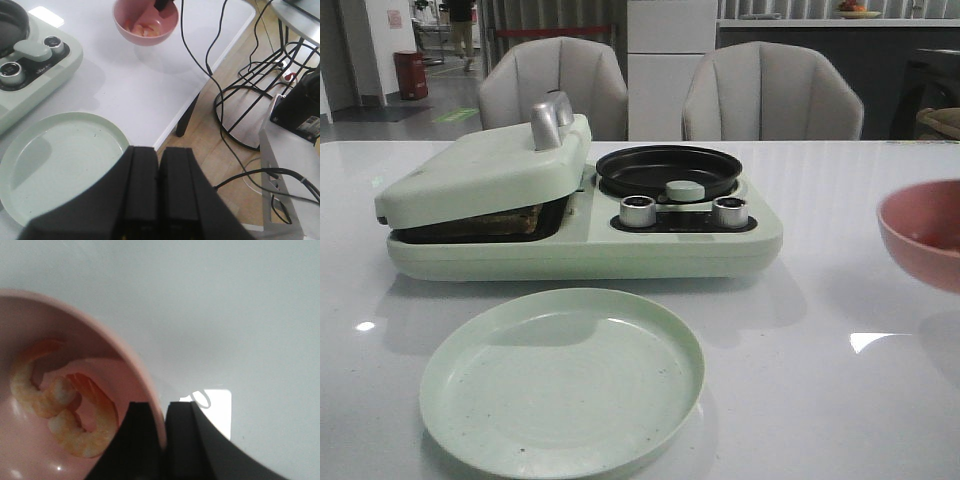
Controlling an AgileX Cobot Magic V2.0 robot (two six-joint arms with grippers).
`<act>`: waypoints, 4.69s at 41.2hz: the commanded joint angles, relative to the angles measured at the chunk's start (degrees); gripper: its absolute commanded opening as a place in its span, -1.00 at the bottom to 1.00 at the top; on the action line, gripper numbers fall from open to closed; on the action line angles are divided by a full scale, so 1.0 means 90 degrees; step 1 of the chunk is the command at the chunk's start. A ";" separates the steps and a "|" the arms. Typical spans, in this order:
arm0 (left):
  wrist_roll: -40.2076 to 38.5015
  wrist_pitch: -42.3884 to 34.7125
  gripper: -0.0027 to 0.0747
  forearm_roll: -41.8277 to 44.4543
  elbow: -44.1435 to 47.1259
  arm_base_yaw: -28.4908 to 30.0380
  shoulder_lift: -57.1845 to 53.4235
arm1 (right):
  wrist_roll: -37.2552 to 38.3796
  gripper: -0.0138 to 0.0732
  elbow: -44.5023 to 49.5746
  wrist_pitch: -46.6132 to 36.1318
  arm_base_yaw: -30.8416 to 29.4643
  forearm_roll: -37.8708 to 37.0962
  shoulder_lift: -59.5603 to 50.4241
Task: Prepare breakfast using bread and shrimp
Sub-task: 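Lift the pink bowl with the right gripper above the round pan, then tilt the pink bowl with the right gripper to pour shrimp into pan, then lower the pink bowl back onto the table and open the right gripper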
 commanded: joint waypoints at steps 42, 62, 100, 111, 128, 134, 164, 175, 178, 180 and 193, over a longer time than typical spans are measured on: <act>0.0010 -0.0316 -0.67 -0.0275 -0.0159 -0.0056 -0.0036 | 0.3598 -0.65 -0.5413 0.1051 0.4660 -0.8327 0.2456; 0.0010 -0.0316 -0.67 -0.0275 -0.0159 -0.0056 -0.0036 | 0.4470 -0.65 -0.5464 0.1899 0.5205 -1.1991 0.3298; 0.0010 -0.0316 -0.67 -0.0275 -0.0159 -0.0056 -0.0036 | 0.3776 -0.65 -0.6602 0.1860 0.5215 -1.1986 0.3700; 0.0010 -0.0316 -0.67 -0.0275 -0.0159 -0.0056 -0.0036 | 0.3776 -0.65 -0.6602 0.2116 0.5215 -1.1975 0.4059; 0.0010 -0.0316 -0.67 -0.0275 -0.0159 -0.0056 -0.0036 | 0.3690 -0.65 -0.6613 0.2321 0.5210 -1.1165 0.3756; 0.0010 -0.0316 -0.67 -0.0275 -0.0159 -0.0056 -0.0036 | 0.3409 -0.65 -0.6613 0.2362 0.5130 -0.9649 0.3092; 0.0010 -0.0316 -0.67 -0.0275 -0.0159 -0.0056 -0.0036 | 0.2626 -0.65 -0.1027 0.0581 0.2019 -0.3667 -0.1095; 0.0010 -0.0316 -0.67 -0.0275 -0.0159 -0.0056 -0.0036 | 0.0739 -0.65 0.0557 -0.0594 0.0468 -0.0707 -0.0969; 0.0010 -0.0316 -0.67 -0.0275 -0.0159 -0.0056 -0.0036 | 0.0335 -0.65 0.0768 -0.0860 0.0223 -0.0135 -0.0778; 0.0010 -0.0316 -0.67 -0.0275 -0.0159 -0.0056 -0.0036 | 0.0147 -0.65 0.0810 -0.0951 0.0111 0.0077 -0.0625; 0.0010 -0.0316 -0.67 -0.0275 -0.0159 -0.0056 -0.0036 | 0.0116 -0.45 0.0810 -0.1375 -0.0011 0.0151 0.0119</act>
